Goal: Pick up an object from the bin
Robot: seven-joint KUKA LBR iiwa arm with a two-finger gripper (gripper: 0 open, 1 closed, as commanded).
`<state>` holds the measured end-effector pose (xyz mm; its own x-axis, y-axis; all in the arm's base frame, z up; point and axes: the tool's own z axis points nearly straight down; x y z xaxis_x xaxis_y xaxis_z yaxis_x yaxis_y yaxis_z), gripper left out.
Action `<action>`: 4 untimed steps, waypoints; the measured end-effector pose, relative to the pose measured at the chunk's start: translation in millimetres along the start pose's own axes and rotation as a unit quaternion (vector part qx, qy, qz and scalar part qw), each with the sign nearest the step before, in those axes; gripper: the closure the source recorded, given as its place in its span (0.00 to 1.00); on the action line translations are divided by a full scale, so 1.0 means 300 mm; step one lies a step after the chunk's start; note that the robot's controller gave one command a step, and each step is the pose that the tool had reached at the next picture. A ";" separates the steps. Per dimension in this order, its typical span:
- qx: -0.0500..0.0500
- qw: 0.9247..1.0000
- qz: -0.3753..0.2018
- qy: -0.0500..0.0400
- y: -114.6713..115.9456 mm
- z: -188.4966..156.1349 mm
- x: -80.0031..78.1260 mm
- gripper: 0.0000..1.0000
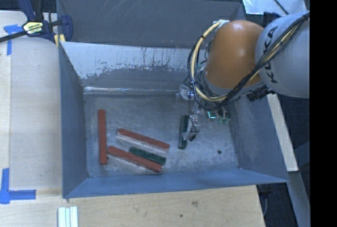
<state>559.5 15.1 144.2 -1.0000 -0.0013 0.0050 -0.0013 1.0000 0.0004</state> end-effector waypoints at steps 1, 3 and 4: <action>0.000 0.998 -0.066 -0.001 0.200 0.256 0.077 0.00; -0.001 0.998 0.065 -0.006 0.373 -0.035 0.241 0.00; 0.001 1.000 0.015 -0.003 0.158 0.257 0.005 0.00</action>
Offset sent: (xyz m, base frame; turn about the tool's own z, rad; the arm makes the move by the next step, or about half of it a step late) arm -0.0222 0.0579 -0.0742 -0.1242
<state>557.4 62.7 67.2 -0.9996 0.0281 -0.0015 0.0281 0.9996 -0.0020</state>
